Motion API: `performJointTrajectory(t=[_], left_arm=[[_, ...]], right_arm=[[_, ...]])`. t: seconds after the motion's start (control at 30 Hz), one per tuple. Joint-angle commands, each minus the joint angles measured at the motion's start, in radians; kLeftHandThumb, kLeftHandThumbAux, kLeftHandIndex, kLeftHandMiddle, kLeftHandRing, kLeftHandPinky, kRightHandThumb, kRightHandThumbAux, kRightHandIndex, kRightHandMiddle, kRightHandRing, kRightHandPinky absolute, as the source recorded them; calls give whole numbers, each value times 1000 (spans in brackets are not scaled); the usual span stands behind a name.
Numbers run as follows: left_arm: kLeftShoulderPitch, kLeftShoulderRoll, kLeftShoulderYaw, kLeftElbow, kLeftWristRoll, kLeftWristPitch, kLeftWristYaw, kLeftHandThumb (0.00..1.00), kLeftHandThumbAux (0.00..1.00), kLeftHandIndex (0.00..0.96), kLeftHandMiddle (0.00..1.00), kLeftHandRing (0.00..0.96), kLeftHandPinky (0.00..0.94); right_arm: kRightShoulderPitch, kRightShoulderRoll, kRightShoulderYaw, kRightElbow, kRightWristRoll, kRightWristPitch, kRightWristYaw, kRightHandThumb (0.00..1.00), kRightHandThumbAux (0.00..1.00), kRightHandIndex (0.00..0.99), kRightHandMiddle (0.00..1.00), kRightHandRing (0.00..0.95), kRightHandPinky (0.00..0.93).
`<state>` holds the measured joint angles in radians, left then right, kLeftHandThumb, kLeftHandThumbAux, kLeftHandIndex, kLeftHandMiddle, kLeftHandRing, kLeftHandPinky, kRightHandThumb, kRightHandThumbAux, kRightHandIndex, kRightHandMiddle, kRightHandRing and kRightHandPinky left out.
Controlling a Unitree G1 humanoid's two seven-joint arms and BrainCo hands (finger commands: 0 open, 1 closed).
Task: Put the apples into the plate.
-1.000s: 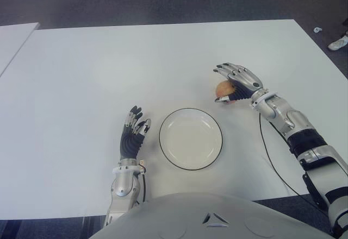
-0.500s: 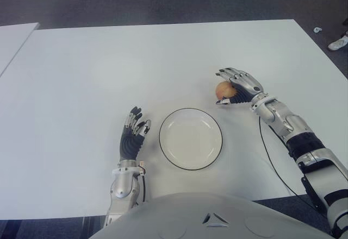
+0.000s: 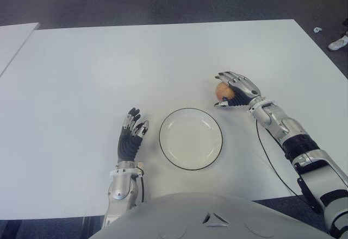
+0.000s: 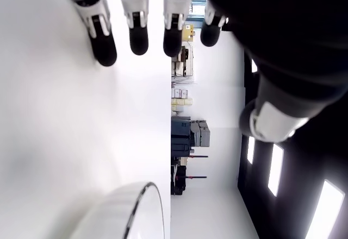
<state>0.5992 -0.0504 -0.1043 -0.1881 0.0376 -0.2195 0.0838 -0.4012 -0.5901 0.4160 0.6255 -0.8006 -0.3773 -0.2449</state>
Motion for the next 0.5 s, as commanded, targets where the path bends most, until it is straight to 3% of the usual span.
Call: performJointTrajectory(t=[0.03, 0.5], left_arm=[[31, 8, 4, -16, -4, 23, -11, 199, 570, 53, 113, 113, 131], [95, 15, 5, -74, -2, 29, -20, 194, 578, 62, 126, 128, 145]], right_arm=[[7, 25, 20, 50, -11, 1, -27, 350, 464, 11, 26, 32, 88], [-23, 59, 59, 172, -15, -21, -107, 340, 460, 14, 28, 31, 75]])
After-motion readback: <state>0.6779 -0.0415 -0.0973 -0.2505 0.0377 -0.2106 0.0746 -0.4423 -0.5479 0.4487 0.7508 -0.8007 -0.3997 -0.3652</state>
